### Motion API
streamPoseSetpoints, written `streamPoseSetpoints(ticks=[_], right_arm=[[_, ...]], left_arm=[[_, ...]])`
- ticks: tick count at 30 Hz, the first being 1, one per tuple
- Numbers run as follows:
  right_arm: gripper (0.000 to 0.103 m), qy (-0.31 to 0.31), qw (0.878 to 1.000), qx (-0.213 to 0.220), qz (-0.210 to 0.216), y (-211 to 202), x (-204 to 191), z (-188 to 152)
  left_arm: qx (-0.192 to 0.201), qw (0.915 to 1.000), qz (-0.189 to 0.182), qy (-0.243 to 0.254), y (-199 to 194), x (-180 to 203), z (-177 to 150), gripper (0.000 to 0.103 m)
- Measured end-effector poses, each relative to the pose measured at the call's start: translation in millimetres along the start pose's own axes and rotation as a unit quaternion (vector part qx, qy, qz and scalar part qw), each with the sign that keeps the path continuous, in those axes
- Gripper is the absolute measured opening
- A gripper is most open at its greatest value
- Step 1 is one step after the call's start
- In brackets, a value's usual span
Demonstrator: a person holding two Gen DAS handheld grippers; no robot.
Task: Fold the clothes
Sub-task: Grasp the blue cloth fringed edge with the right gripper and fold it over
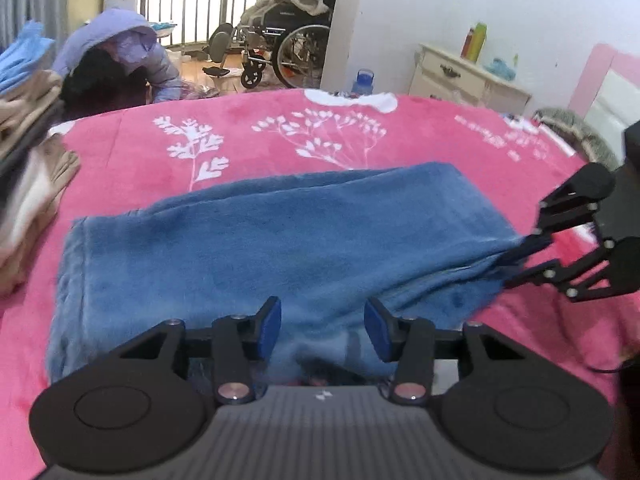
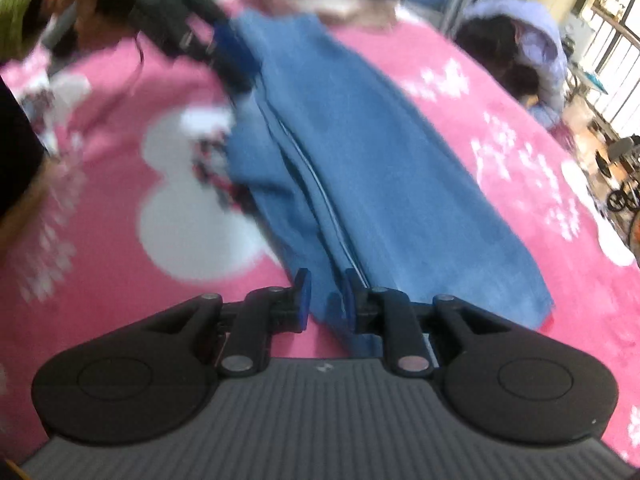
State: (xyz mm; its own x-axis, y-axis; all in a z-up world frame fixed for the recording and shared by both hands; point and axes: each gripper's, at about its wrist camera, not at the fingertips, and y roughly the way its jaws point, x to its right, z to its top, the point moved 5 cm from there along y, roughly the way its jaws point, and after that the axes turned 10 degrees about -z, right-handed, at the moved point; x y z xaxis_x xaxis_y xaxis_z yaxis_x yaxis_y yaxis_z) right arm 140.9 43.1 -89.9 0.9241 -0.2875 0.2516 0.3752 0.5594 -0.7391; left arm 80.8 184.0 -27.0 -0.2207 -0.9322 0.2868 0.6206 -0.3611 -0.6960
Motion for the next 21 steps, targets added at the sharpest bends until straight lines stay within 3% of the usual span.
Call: streamPoseSetpoints(ticks=[3,7,12,16,21], right_arm=[[0.017,0.02,1.0,0.004,0.005,3,4,3],[0.017,0.046,0.999,0.01,0.012,6,10,8],[0.017,0.078,0.997,0.017,0.021,11,17,14],[0.017,0.106,0.994,0.025,0.031,15,22,19],[0.016,0.132,0.987,0.046,0.077,37,19,39]], left_arm=[[-0.028,0.9993,-0.023,0.004,-3,20,-20,0.047],[-0.059,0.997,-0.038,0.032,22,43,-35,0.045],[-0.033,0.9946,-0.055,0.082,39,67,-23,0.044],[-0.031,0.9936,-0.06,0.091,55,65,-19,0.044],[-0.025,0.9938,-0.052,0.095,82,62,-18,0.044]])
